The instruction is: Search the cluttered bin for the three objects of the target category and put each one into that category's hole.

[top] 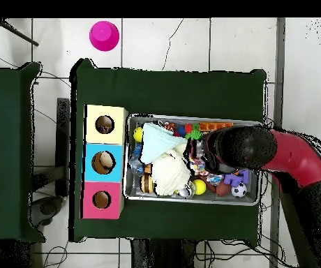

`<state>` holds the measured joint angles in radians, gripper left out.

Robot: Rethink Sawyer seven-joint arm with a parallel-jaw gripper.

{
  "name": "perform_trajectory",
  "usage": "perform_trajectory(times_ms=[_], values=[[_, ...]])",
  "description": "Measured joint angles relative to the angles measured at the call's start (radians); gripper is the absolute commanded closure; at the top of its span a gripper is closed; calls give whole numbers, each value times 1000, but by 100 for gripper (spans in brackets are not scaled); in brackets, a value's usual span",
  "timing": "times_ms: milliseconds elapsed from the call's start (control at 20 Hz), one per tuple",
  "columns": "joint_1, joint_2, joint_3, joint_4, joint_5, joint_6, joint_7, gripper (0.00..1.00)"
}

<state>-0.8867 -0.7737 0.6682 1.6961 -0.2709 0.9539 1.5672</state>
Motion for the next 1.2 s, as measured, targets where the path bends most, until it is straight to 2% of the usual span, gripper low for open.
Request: perform_trajectory(times_ms=[300,700,850,1200], values=[[49,-3,3,37,98,-129,0,100],[156,-11,3,62,115,-311,0,100],[191,-26,3,75,140,-354,0,100],[262,-66,-20,79,217,-359,7,100]])
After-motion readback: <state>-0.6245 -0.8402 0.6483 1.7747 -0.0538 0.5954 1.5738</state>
